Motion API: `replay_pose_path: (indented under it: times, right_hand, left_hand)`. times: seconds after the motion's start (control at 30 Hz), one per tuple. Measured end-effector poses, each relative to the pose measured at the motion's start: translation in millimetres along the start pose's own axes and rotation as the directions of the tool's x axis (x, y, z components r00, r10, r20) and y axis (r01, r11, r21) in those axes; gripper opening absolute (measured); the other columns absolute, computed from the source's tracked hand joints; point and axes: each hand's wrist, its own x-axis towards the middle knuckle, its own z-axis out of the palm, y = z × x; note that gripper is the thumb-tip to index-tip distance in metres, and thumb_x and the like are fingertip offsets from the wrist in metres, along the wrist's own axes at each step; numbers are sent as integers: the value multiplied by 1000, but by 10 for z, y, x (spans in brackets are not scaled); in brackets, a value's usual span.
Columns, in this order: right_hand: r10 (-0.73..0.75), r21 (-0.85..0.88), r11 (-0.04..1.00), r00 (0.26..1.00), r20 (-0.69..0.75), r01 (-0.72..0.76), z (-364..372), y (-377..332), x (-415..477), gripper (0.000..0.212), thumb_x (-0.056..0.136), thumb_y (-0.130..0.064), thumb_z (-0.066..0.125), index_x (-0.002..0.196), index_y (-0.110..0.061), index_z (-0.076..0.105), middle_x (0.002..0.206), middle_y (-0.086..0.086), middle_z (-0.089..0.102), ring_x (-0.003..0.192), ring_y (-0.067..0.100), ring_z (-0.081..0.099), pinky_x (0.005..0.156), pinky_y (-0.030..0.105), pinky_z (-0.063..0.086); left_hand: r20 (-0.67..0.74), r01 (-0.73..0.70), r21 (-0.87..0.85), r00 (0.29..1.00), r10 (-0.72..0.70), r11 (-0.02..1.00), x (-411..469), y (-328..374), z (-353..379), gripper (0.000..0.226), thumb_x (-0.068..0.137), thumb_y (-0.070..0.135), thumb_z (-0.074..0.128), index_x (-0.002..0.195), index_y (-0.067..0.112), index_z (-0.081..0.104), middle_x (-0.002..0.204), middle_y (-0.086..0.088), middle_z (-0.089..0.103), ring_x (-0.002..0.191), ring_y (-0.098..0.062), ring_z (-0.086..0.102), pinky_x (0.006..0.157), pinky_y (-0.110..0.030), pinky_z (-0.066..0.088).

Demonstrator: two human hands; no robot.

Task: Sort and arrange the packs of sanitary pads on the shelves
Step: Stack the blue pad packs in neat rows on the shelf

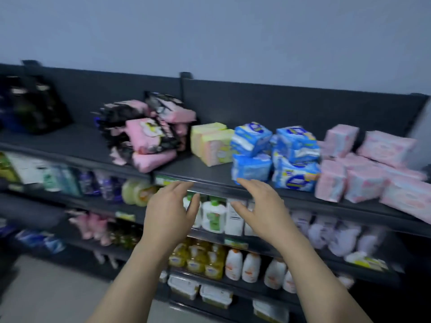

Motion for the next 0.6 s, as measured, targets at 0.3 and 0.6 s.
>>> replay_pose_path:
  times: [0.3,0.6]
  right_hand:
    - [-192,117,976,980,59,184,1067,-1464,863,52,91,-37,62,139,-24,48,132,0,55,127,17,42,105,28,30]
    - [-272,199,948,957,102,249,1765,-2178,1723,52,90,-34,64,138,-21,50,134,-2,56,125,17,47,105,31,36]
  left_hand:
    - [-72,180,132,983,-171,975,250,-1683,-1010,35,93,34,59,121,15,66,117,-2,67,104,-25,63,84,-36,51]
    - [-156,346,117,932,-327,931,706,-2747,-1435,41,96,40,51,131,20,58,130,2,60,113,-18,59,91,-34,48]
